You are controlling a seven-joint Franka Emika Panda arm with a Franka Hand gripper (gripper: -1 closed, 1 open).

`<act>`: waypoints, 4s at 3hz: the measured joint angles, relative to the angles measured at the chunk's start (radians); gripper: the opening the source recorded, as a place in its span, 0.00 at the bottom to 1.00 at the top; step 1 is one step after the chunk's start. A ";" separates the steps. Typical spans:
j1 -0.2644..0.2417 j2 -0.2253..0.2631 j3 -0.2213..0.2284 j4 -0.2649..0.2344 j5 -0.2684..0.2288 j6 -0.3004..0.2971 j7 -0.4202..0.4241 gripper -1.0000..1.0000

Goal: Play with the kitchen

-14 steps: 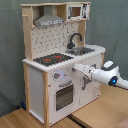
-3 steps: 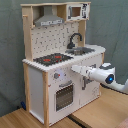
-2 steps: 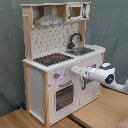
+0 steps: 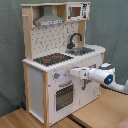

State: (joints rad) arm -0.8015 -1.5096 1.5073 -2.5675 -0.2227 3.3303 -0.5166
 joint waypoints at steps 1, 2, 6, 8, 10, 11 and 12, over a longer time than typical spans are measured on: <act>0.004 0.000 0.002 0.008 0.000 -0.028 -0.110 0.00; 0.010 0.000 0.004 0.018 0.000 -0.062 -0.213 0.00; 0.020 0.011 0.006 0.023 0.001 -0.122 -0.214 1.00; 0.058 0.013 0.014 0.021 0.001 -0.165 -0.028 1.00; 0.193 0.013 0.032 0.001 0.001 -0.253 0.088 1.00; 0.271 0.013 0.039 -0.020 0.001 -0.310 0.112 1.00; 0.348 0.013 0.048 -0.020 0.001 -0.381 0.128 1.00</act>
State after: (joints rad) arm -0.4536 -1.4964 1.5557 -2.5878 -0.2216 2.9494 -0.3890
